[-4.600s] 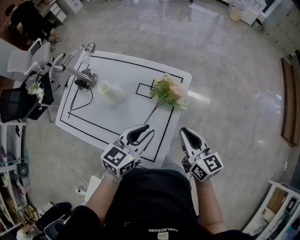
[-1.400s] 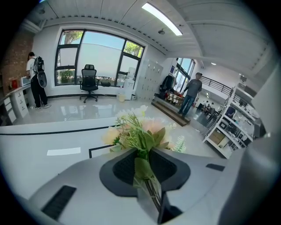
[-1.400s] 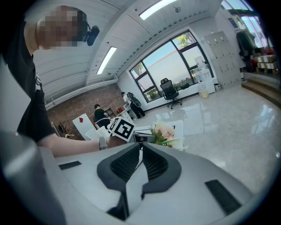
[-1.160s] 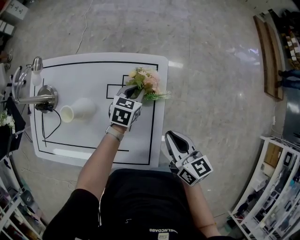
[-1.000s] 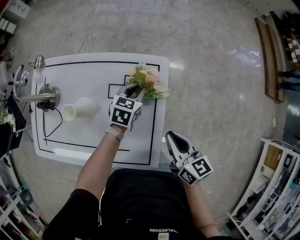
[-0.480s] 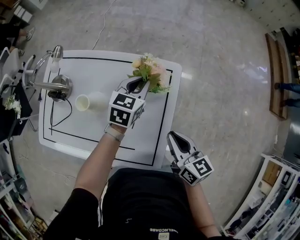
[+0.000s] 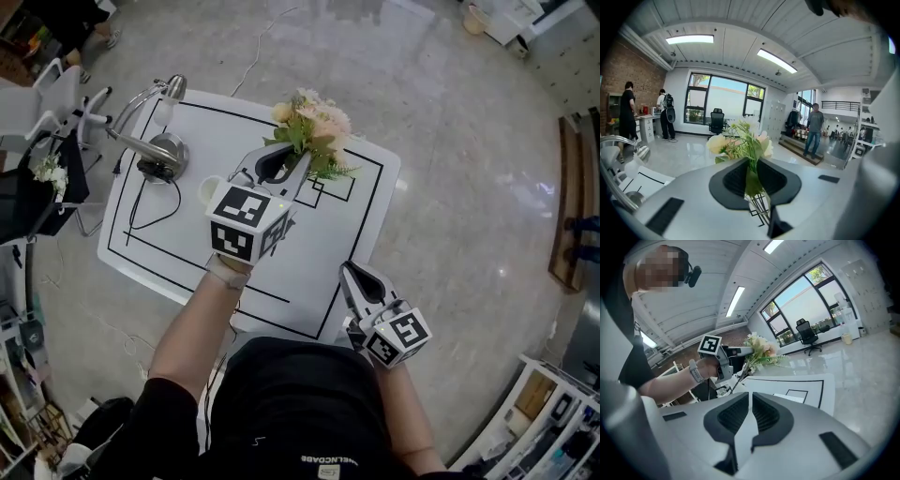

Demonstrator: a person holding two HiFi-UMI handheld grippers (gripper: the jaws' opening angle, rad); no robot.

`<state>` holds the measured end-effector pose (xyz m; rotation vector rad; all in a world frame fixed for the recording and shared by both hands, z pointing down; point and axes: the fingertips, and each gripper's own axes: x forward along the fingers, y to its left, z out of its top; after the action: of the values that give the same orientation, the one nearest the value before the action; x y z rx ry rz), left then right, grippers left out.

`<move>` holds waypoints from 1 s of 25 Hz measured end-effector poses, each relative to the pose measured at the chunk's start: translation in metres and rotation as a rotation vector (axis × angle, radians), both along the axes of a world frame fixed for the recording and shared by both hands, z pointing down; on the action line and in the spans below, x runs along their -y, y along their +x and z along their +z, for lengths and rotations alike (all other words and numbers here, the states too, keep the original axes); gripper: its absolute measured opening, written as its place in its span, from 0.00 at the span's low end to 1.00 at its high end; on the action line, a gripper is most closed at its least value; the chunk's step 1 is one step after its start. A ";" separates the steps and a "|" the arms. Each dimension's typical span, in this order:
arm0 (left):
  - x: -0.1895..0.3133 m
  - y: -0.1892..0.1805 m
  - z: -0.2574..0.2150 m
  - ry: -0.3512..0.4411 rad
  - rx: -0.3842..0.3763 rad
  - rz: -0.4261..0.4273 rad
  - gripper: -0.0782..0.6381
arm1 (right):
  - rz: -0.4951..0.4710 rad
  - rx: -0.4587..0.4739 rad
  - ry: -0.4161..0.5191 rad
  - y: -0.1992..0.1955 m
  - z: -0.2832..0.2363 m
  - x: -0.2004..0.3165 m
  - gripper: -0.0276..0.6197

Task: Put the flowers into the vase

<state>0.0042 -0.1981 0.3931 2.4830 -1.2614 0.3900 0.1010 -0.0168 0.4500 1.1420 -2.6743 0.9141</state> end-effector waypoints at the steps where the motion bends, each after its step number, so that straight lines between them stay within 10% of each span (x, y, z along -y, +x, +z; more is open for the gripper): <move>1: 0.000 -0.007 -0.010 0.015 -0.009 -0.014 0.18 | -0.019 0.004 0.005 -0.007 -0.002 0.002 0.06; 13: 0.002 -0.100 -0.107 0.178 -0.112 -0.166 0.18 | -0.273 -0.007 0.078 -0.102 0.000 0.035 0.09; 25: 0.012 -0.191 -0.151 0.332 -0.244 -0.301 0.18 | -0.471 -0.194 0.168 -0.204 0.030 0.074 0.54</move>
<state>-0.1866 -0.2102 0.2423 2.4406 -1.6667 -0.2083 -0.1033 -0.0904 0.4800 0.5386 -2.7093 0.4821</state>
